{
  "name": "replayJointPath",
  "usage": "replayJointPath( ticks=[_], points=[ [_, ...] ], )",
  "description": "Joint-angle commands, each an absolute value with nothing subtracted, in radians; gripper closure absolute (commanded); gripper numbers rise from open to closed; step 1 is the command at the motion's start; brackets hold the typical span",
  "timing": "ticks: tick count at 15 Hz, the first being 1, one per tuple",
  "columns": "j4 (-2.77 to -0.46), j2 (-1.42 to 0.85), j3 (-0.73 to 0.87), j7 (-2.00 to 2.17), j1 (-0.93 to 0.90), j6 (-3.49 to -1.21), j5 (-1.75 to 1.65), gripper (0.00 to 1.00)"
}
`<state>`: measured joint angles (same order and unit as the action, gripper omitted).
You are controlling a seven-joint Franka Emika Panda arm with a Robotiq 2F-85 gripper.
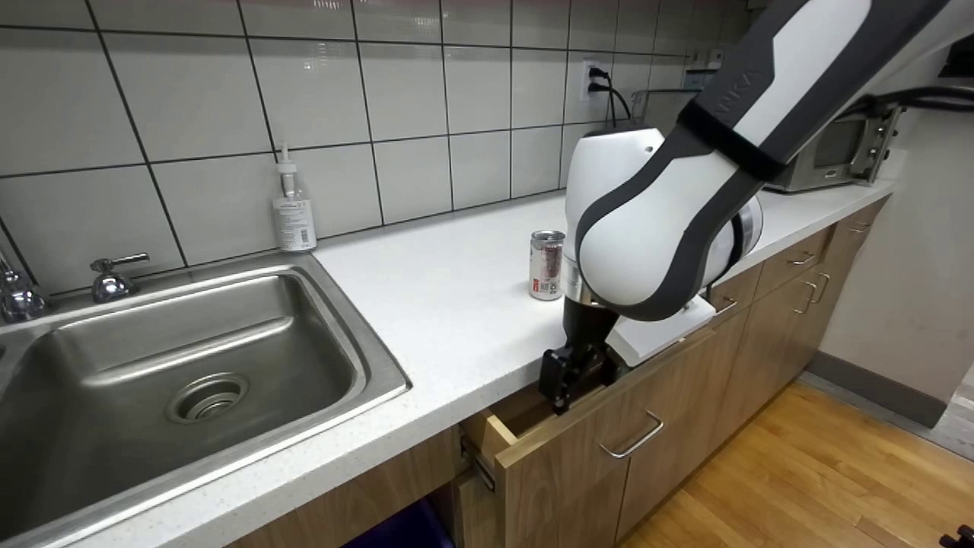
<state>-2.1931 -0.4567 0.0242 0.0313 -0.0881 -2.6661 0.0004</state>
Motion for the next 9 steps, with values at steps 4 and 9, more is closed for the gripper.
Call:
replayJointPath(
  ticks=[4, 9],
  points=[
    [-2.275, -0.394, -0.006, 0.059, -0.075, -2.651, 0.028, 0.00],
    [-2.308, -0.374, -0.014, 0.062, -0.079, -2.654, 0.037, 0.00]
  ],
)
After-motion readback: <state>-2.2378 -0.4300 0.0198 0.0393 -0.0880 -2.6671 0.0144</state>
